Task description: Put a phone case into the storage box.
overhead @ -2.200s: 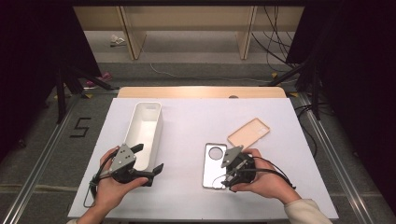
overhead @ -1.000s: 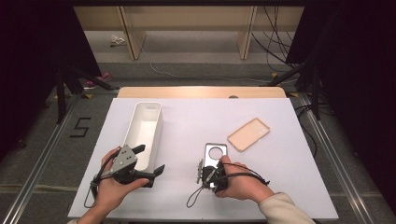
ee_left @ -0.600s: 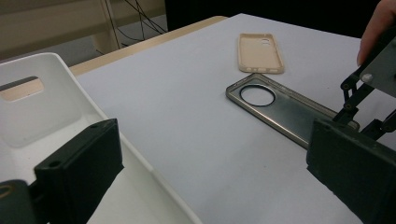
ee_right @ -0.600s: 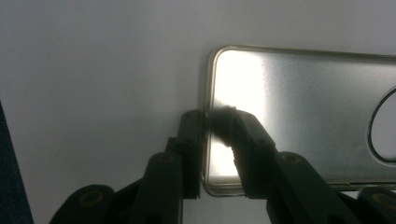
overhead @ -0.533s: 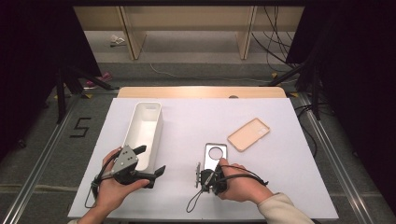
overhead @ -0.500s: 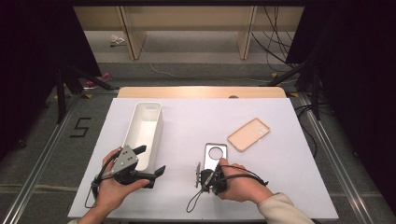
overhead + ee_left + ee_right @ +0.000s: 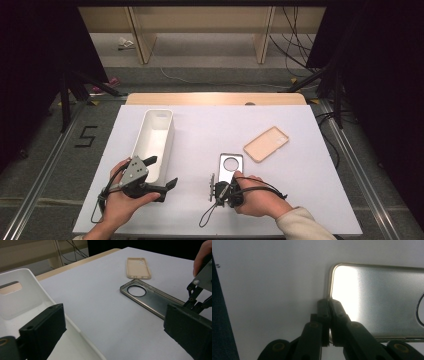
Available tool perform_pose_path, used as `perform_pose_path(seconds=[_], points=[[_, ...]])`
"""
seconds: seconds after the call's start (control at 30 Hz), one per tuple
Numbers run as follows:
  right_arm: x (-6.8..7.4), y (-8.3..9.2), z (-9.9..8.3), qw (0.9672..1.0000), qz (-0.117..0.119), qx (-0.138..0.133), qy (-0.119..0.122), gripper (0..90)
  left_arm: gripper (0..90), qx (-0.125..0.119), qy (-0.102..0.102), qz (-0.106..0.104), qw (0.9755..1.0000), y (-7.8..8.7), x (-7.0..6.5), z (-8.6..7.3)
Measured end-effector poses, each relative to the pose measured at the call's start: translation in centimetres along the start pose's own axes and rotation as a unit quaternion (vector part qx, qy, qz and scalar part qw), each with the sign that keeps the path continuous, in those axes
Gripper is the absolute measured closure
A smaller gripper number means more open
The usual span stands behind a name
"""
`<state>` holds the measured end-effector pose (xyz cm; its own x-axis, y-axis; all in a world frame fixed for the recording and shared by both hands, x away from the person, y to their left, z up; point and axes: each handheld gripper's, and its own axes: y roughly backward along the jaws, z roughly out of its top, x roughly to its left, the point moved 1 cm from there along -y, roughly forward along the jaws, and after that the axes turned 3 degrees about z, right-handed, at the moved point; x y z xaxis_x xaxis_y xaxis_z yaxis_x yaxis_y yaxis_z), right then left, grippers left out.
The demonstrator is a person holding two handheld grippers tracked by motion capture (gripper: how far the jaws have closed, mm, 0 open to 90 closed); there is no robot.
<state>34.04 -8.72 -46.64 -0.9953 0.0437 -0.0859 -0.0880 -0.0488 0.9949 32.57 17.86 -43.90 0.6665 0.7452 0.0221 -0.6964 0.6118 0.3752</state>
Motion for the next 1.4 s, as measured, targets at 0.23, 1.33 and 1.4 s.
perform_pose_path(seconds=[0.23, 1.33, 1.4], points=[[0.1, 0.2, -0.1, 1.0000, 0.005, 0.005, -0.001, 88.4, 3.9, 0.000, 0.000, -0.001, 1.0000, 0.0, -0.1, 0.0], [-1.1, 3.6, -3.8, 0.9709, -0.009, -0.234, -0.052, 88.9, 7.4, 0.005, -0.001, -0.015, 0.9999, -0.5, -0.9, 0.4], [-1.1, 3.7, -3.8, 0.9691, -0.008, -0.241, -0.053, 88.9, 7.9, 0.002, 0.002, -0.019, 0.9998, -0.7, -1.1, 0.7]])
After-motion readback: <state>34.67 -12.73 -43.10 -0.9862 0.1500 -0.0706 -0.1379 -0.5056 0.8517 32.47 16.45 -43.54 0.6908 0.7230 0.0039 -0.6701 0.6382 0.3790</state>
